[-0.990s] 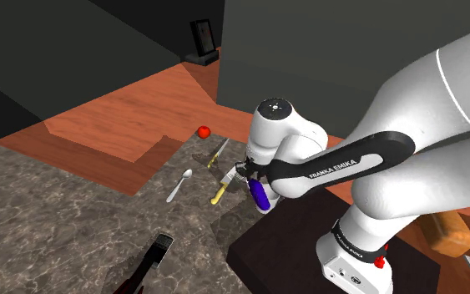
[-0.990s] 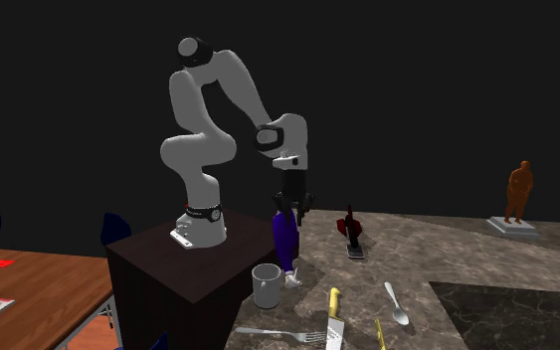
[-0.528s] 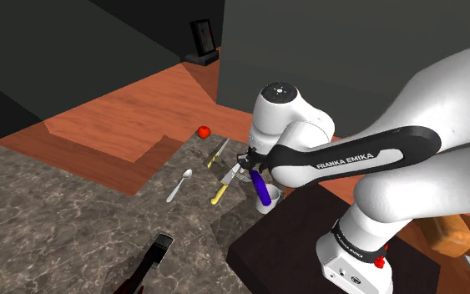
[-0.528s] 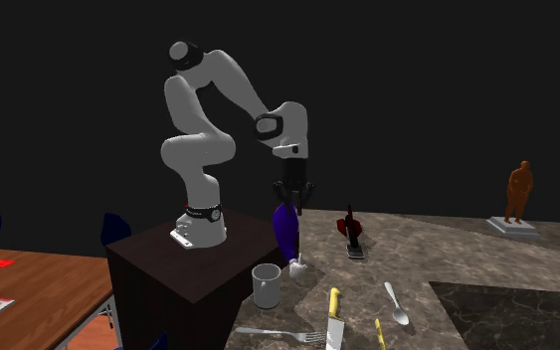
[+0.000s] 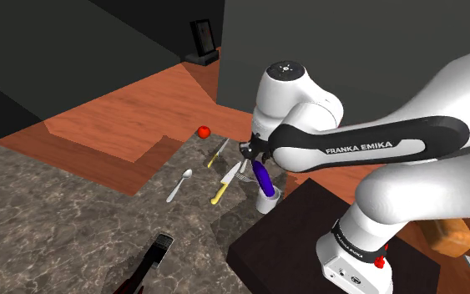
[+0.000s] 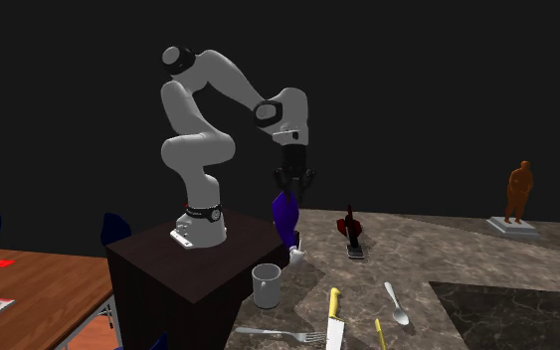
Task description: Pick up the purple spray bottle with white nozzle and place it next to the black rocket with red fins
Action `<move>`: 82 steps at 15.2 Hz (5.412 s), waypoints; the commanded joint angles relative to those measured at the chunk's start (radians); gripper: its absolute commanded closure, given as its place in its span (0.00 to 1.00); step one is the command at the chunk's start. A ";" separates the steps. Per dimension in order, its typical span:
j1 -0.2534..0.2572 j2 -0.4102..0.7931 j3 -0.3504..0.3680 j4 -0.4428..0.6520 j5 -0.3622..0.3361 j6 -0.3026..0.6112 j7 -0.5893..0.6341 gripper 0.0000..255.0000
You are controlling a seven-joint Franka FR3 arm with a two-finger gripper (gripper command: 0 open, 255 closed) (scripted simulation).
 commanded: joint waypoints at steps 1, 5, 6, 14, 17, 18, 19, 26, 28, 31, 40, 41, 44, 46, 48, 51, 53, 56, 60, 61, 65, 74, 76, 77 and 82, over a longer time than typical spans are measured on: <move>0.006 -0.023 -0.018 0.015 -0.003 -0.037 -0.011 1.00; 0.013 -0.059 -0.050 0.048 -0.011 -0.105 -0.031 1.00; 0.014 -0.067 -0.057 0.057 -0.013 -0.121 -0.035 1.00; 0.013 -0.115 -0.110 0.134 -0.035 -0.243 -0.068 1.00; 0.010 -0.127 -0.127 0.167 -0.044 -0.285 -0.079 1.00; 0.009 -0.130 -0.132 0.178 -0.046 -0.299 -0.082 1.00; 0.008 -0.132 -0.136 0.185 -0.049 -0.308 -0.085 1.00; 0.093 -0.141 0.013 0.264 0.041 -0.411 0.084 1.00; 0.106 -0.133 0.057 0.298 0.063 -0.436 0.132 1.00; 0.116 -0.113 0.127 0.356 0.093 -0.469 0.204 1.00; 0.064 -0.021 0.358 0.583 0.151 -0.555 0.414 1.00; 0.050 -0.009 0.387 0.613 0.155 -0.564 0.437 1.00; -0.004 0.025 0.482 0.709 0.163 -0.592 0.505 1.00; -0.050 0.045 0.551 0.778 0.168 -0.612 0.548 1.00; -0.106 0.060 0.626 0.851 0.174 -0.633 0.589 1.00; -0.206 0.069 0.744 0.971 0.186 -0.672 0.644 1.00; -0.280 0.062 0.823 1.059 0.200 -0.703 0.676 1.00; -0.399 0.033 0.934 1.204 0.230 -0.758 0.717 1.00; -0.564 -0.034 1.064 1.433 0.282 -0.849 0.771 1.00; -0.608 -0.054 1.094 1.499 0.296 -0.876 0.786 1.00; -0.641 -0.087 1.127 1.533 0.321 -0.870 0.801 1.00; -0.616 -0.123 1.149 1.439 0.353 -0.774 0.798 1.00; -0.615 -0.126 1.162 1.422 0.355 -0.751 0.801 1.00; -0.615 -0.129 1.167 1.413 0.357 -0.741 0.802 1.00; -0.614 -0.147 1.194 1.377 0.372 -0.690 0.804 1.00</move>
